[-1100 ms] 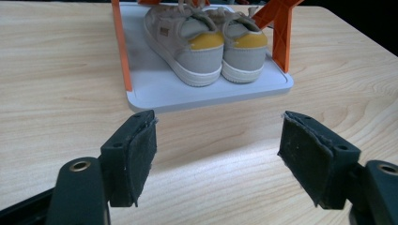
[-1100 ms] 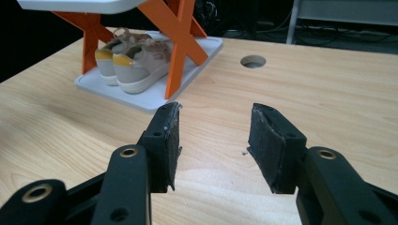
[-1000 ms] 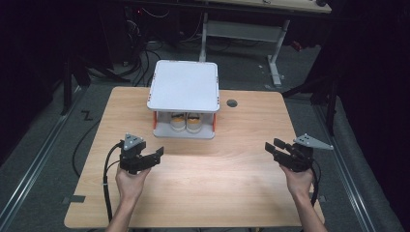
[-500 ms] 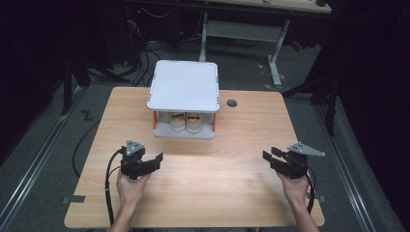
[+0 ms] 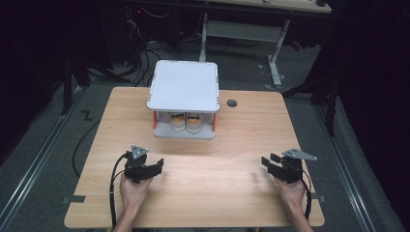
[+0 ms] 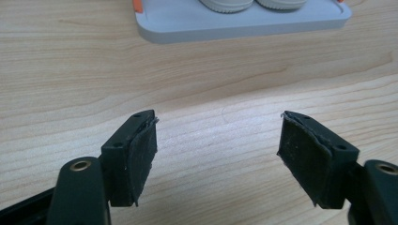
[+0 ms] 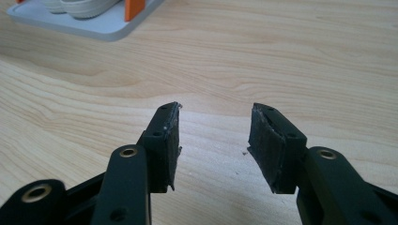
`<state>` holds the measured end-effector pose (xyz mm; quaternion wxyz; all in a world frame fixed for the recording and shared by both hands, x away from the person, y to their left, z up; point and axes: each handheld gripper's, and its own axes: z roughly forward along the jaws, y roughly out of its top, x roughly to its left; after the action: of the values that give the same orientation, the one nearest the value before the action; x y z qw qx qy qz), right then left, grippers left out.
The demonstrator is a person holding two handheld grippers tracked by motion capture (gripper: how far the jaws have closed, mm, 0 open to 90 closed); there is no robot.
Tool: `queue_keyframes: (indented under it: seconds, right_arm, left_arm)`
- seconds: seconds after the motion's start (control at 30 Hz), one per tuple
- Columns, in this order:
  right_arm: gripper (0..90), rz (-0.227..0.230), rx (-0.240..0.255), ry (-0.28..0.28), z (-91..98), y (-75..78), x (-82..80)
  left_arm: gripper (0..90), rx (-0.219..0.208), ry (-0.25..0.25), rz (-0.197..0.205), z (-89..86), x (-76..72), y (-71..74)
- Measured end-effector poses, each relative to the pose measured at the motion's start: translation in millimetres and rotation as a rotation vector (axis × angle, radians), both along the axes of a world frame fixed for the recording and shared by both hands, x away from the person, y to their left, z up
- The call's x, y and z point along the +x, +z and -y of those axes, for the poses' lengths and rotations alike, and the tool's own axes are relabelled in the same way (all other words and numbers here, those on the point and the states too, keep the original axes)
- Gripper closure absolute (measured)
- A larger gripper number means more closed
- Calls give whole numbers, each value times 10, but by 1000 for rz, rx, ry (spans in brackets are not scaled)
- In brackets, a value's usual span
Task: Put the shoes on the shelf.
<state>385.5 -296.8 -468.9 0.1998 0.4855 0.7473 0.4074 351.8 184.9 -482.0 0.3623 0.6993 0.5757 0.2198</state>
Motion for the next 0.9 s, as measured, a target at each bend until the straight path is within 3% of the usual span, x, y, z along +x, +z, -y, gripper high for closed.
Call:
queue_keyframes:
  seconds: [0.37,0.9]
  right_arm:
    - [512,-17,-57,-30,-13,-151,52]
    - [486,-56,-99,-69,-42,-316,137]
  left_arm:
    - [289,41,32,-5,16,62,-116]
    - [290,100,48,-9,87,151,-235]
